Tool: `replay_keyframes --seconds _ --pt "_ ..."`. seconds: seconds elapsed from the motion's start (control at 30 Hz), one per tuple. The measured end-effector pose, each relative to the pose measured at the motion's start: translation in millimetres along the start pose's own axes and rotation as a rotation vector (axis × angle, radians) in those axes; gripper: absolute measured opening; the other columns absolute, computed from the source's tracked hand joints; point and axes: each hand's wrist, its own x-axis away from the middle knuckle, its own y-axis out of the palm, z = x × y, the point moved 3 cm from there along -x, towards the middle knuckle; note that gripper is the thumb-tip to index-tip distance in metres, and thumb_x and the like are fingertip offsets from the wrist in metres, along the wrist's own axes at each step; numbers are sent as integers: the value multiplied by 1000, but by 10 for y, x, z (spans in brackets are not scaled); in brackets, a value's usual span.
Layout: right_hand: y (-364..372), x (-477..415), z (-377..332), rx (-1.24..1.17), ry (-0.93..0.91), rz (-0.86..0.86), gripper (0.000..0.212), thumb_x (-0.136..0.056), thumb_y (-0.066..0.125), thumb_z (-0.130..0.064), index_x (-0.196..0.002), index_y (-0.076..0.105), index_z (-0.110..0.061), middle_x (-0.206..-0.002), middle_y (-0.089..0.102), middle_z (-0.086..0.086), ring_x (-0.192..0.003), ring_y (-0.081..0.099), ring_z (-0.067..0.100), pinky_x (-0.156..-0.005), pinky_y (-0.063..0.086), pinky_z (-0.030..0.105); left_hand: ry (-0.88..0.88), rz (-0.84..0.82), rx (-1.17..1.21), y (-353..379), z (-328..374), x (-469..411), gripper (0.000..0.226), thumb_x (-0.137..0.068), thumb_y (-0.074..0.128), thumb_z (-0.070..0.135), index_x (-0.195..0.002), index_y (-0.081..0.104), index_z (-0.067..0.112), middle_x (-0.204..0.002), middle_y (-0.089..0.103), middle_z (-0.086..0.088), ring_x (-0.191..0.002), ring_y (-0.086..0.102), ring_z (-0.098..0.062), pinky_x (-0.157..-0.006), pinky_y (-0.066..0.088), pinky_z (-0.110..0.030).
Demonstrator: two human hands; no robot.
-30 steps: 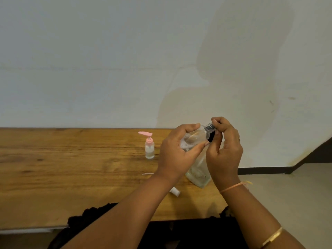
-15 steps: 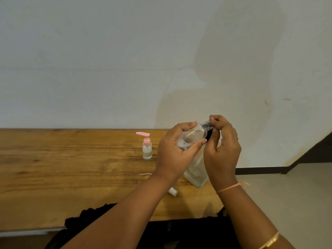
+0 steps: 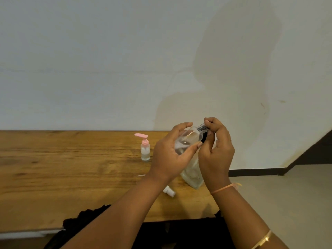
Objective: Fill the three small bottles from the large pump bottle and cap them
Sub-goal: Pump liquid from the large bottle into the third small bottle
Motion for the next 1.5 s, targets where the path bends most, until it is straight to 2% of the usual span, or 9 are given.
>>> replay_keyframes --seconds 0.1,0.23,0.33,0.43,0.57,0.7,0.87,1.27,1.5 --pt "-5 -8 12 45 -45 -8 31 -84 44 12 -106 62 0 -110 56 -2 -102 55 17 -89 37 4 -20 -69 -74 -28 -20 -51 49 -78 68 44 -124 52 40 -103 65 23 -91 64 1 -70 56 -22" --pt "-3 -9 110 106 -96 -29 31 -84 46 12 -109 62 1 -112 54 -3 -103 52 13 -91 36 5 -40 -128 -121 -21 -97 -85 48 -78 66 46 -125 55 39 -104 67 17 -101 60 5 -82 47 -8" --pt "-8 -14 176 120 -114 -30 31 -84 46 11 -110 61 1 -112 54 -2 -104 50 8 -91 36 5 -61 -134 -131 15 -117 -94 49 -78 65 47 -125 55 38 -107 67 15 -102 59 4 -85 47 -9" --pt "-15 -24 154 96 -81 -31 31 -84 46 12 -108 62 0 -111 54 -3 -102 53 12 -89 36 3 -47 -131 -126 28 -105 -99 47 -80 68 42 -124 54 40 -107 66 15 -102 59 4 -85 47 -9" --pt "-49 -52 81 30 -48 -50 30 -86 46 10 -107 62 -3 -112 56 -3 -103 55 15 -89 37 4 11 -94 -172 -10 -70 -95 49 -78 63 51 -124 56 38 -102 67 15 -99 60 2 -84 46 -11" --pt "-49 -67 97 41 -59 -64 28 -86 47 9 -107 62 -2 -112 56 -2 -103 56 16 -90 37 5 15 -86 -223 -29 -67 -125 49 -78 65 48 -125 57 35 -101 68 13 -98 58 2 -80 42 -5" --pt "-26 -21 201 94 -109 -48 30 -85 47 11 -109 61 1 -112 53 -3 -104 49 5 -91 36 5 -48 -142 -171 10 -135 -114 47 -80 70 40 -125 57 36 -109 66 13 -102 61 0 -86 52 -20" --pt "-56 -78 112 -52 2 -49 29 -89 44 7 -109 62 -3 -112 61 3 -104 54 4 -90 41 9 30 -69 -223 -11 -44 -131 49 -78 68 42 -124 59 30 -102 68 7 -97 60 -2 -81 48 -15" --pt "-20 -18 221 31 -80 -56 30 -88 45 8 -113 60 1 -114 56 -1 -108 52 6 -94 39 8 -38 -103 -159 29 -135 -101 49 -78 67 44 -125 57 36 -107 68 11 -100 61 -2 -85 54 -29"
